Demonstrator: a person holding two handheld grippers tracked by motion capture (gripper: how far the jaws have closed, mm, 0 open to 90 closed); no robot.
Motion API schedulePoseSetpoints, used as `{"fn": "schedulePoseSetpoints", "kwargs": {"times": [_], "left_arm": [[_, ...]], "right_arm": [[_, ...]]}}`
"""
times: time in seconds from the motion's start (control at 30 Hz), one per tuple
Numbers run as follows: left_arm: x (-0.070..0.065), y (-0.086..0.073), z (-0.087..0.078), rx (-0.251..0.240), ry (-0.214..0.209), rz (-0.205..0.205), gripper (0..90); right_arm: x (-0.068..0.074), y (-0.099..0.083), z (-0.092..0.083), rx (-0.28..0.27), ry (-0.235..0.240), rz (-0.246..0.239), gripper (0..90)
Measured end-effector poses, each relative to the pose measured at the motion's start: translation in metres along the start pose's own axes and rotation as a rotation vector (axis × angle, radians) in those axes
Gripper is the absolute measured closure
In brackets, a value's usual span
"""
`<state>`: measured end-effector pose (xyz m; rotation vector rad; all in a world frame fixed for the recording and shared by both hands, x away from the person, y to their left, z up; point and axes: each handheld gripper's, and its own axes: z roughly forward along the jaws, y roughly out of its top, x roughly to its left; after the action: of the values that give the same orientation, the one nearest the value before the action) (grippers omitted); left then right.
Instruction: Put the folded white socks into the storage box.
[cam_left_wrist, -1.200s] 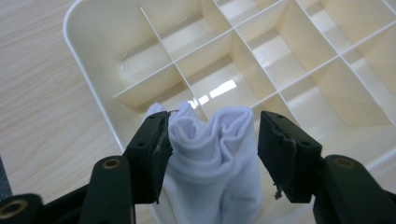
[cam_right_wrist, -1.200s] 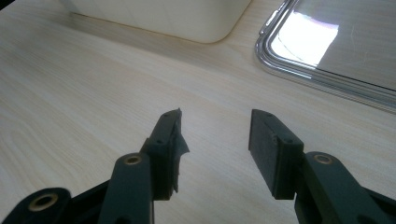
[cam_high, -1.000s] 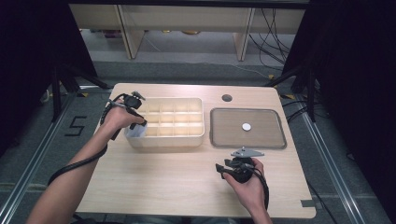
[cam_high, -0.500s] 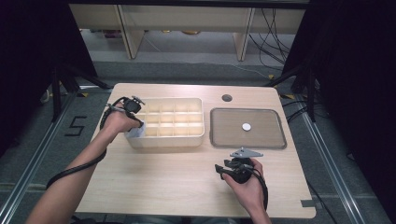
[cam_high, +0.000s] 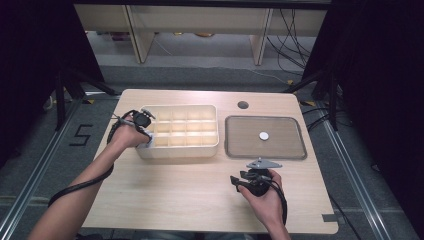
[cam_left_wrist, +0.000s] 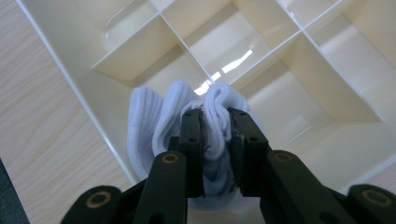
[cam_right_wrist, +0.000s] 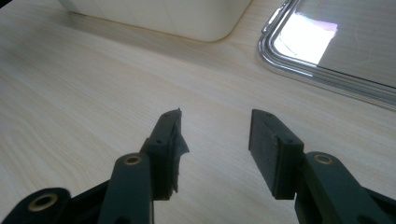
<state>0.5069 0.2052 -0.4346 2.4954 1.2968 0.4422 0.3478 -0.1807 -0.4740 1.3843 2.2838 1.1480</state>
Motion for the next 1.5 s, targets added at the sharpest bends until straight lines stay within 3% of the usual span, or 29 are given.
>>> {"fn": "schedulePoseSetpoints", "kwargs": {"times": [0.17,0.2,0.33,0.4,0.5,0.6,0.67,0.73,0.8,0.83,0.87,0.9,0.93,0.97,1.0,1.03,1.07,1.1,1.13,1.17,1.27,1.37,1.4,1.5], "left_arm": [[-0.001,0.0,0.002,0.027,-0.001,0.005,77.0],[0.0,0.001,0.002,0.028,-0.001,0.007,77.1],[0.003,-0.002,0.004,0.018,-0.029,-0.029,77.5],[0.003,-0.005,0.005,0.014,-0.038,-0.059,77.6],[0.006,-0.008,0.006,-0.002,-0.05,-0.06,77.6],[0.011,-0.007,0.0,-0.005,-0.082,-0.081,75.5],[0.014,-0.005,-0.01,-0.008,-0.096,-0.083,69.4],[0.016,-0.002,-0.023,-0.053,-0.122,-0.092,63.1],[0.019,-0.001,-0.032,-0.07,-0.121,-0.089,63.9],[0.02,0.0,-0.032,-0.063,-0.113,-0.082,65.0],[0.019,-0.001,-0.031,-0.051,-0.103,-0.079,68.0],[0.019,-0.001,-0.028,-0.016,-0.091,-0.048,70.7],[0.016,-0.003,-0.024,0.007,-0.097,-0.068,73.2],[0.015,-0.004,-0.019,0.042,-0.103,-0.021,76.0],[0.012,-0.005,-0.015,0.032,-0.107,-0.041,77.7],[0.013,-0.005,-0.013,0.033,-0.097,-0.026,78.1],[0.013,-0.005,-0.013,0.046,-0.094,-0.017,79.1],[0.011,-0.005,-0.011,0.032,-0.087,-0.031,80.0],[0.012,-0.004,-0.011,0.053,-0.08,-0.003,80.6],[0.01,-0.005,-0.008,0.042,-0.08,-0.021,80.9],[0.009,-0.006,-0.001,0.064,-0.067,-0.005,81.6],[0.008,-0.009,0.002,0.064,-0.085,-0.056,82.0],[0.011,-0.008,0.003,0.06,-0.086,-0.034,82.1],[0.011,-0.008,0.004,0.072,-0.099,-0.068,82.3]], "right_arm": [[0.001,0.0,-0.001,0.0,-0.004,0.024,54.6],[0.0,0.0,0.0,-0.001,0.001,0.005,54.6],[0.002,-0.002,0.0,0.011,-0.004,0.025,54.6],[-0.001,-0.002,0.001,0.007,-0.005,0.009,54.6],[-0.001,-0.001,-0.001,-0.006,-0.006,0.014,54.5],[-0.001,0.0,-0.003,-0.012,0.004,0.01,54.4],[-0.002,0.001,-0.005,-0.009,0.002,0.016,54.3],[-0.003,0.002,-0.006,-0.011,0.001,0.022,54.2],[-0.003,0.003,-0.007,-0.021,0.004,0.032,54.2],[-0.002,0.004,-0.009,-0.003,-0.006,0.059,54.2],[-0.005,0.004,-0.008,-0.026,0.004,0.029,54.2],[-0.005,0.004,-0.01,-0.021,-0.003,0.029,54.2],[-0.005,0.004,-0.011,-0.018,-0.015,0.026,54.2],[-0.004,0.004,-0.011,-0.022,-0.002,0.039,54.2],[-0.005,0.004,-0.012,-0.023,-0.017,0.018,54.2],[-0.004,0.004,-0.011,-0.02,-0.005,0.041,54.2],[-0.005,0.004,-0.011,-0.019,-0.008,0.03,54.2],[-0.005,0.004,-0.01,-0.021,-0.008,0.027,54.2],[-0.005,0.003,-0.009,-0.03,0.005,0.029,54.2],[-0.005,0.003,-0.009,-0.02,-0.008,0.024,54.2],[-0.005,0.001,-0.007,-0.007,-0.009,0.027,54.2],[-0.006,0.0,-0.006,-0.009,-0.004,0.031,54.2],[-0.006,0.0,-0.006,-0.008,-0.004,0.03,54.2],[-0.005,0.0,-0.007,-0.01,-0.002,0.029,54.2]]}}
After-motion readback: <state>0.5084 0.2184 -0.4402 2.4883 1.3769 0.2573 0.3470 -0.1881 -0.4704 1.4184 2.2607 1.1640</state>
